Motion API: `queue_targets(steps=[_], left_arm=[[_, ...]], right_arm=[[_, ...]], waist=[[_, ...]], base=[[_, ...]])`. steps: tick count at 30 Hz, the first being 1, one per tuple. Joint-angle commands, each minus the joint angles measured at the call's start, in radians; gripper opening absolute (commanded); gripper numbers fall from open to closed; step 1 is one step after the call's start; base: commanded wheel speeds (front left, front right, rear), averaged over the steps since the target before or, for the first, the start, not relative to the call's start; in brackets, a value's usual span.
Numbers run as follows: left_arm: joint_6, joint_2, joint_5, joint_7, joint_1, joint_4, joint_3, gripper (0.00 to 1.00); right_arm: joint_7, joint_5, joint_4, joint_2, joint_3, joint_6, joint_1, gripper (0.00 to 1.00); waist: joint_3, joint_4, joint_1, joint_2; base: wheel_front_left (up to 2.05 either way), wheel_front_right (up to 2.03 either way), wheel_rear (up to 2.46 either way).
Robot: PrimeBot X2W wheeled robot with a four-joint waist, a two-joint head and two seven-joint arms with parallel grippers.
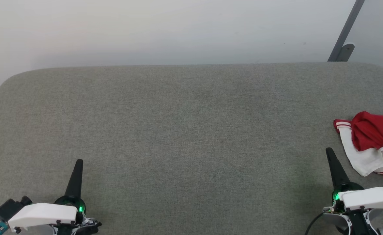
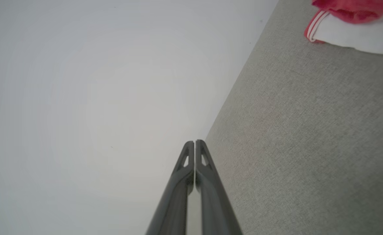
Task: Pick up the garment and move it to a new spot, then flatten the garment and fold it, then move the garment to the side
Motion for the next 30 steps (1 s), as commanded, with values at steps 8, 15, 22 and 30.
queue_targets(steps=[8, 15, 22, 30], left_arm=[[0.002, -0.012, -0.063, 0.022, -0.031, 0.006, 0.014, 0.00], [0.002, -0.022, -0.107, 0.039, -0.042, 0.014, 0.020, 0.00], [0.002, -0.033, -0.150, 0.053, -0.052, 0.022, 0.027, 0.00], [0.002, -0.044, -0.191, 0.070, -0.065, 0.029, 0.034, 0.00]], right_arm=[[0.012, 0.081, 0.008, 0.003, 0.003, 0.000, -0.027, 0.00], [0.020, 0.136, 0.018, 0.003, 0.004, 0.000, -0.034, 0.00], [0.030, 0.189, 0.026, 0.004, 0.005, 0.000, -0.041, 0.00], [0.037, 0.246, 0.036, 0.004, 0.005, 0.000, -0.047, 0.00]], waist=[[-0.005, -0.005, 0.0000, -0.0001], [-0.009, -0.009, 0.0000, -0.0001], [-0.013, -0.014, 0.0000, -0.0001], [-0.018, -0.019, 0.0000, -0.0001]], base=[[0.00, 0.00, 0.00], [0.00, 0.00, 0.00], [0.00, 0.00, 0.00], [0.00, 0.00, 0.00]])
